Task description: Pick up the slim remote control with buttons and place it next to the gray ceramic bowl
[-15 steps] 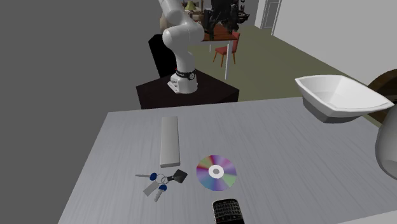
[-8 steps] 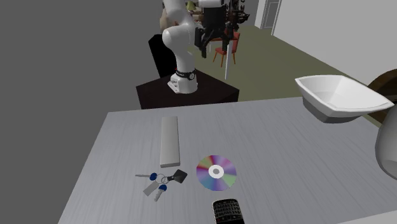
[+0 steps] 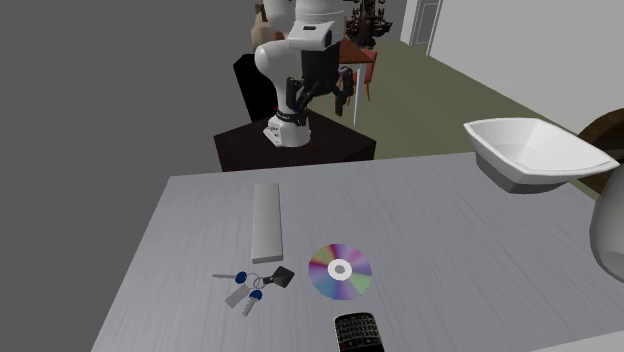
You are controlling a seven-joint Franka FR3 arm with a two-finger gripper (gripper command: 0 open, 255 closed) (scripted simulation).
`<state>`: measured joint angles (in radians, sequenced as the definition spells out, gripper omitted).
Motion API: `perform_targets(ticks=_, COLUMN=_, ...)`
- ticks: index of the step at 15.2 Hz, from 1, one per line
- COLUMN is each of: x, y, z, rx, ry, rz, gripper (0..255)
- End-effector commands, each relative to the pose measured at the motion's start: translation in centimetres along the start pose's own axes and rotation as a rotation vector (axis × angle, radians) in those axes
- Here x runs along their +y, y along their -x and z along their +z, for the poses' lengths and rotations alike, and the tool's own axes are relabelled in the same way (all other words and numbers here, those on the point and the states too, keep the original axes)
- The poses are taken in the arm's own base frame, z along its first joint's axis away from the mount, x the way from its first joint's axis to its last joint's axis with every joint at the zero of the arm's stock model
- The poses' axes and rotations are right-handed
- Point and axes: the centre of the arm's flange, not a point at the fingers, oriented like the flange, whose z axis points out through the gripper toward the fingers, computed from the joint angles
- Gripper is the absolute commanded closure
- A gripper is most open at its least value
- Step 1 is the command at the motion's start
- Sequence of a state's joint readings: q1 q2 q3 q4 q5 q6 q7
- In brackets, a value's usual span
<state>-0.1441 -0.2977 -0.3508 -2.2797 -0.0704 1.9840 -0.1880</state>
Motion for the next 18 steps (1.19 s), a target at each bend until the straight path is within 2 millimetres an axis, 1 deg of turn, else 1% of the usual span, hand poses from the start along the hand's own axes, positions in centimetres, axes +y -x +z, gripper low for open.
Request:
perform_targets(ticks=1, x=2.0, y=-1.4, z=0.9, rx=0.002, ry=0.008, rz=0.016, gripper=0)
perform_targets(ticks=9, x=9.8, y=-6.5, z=5.1, rx=0.009, ry=0.033, rz=0.079, gripper=0)
perform_targets(ticks=16, x=16.9, y=-10.6, z=8.5, rx=0.016, ry=0.055, rz=0.134, gripper=0)
perform_targets(ticks=17, x=17.5, y=-10.9, z=8.8, rx=0.016, ry=0.057, rz=0.139, gripper=0)
perform_targets(ticks=18, x=17.6, y=-10.9, z=9.3, rx=0.016, ry=0.057, rz=0.139, gripper=0)
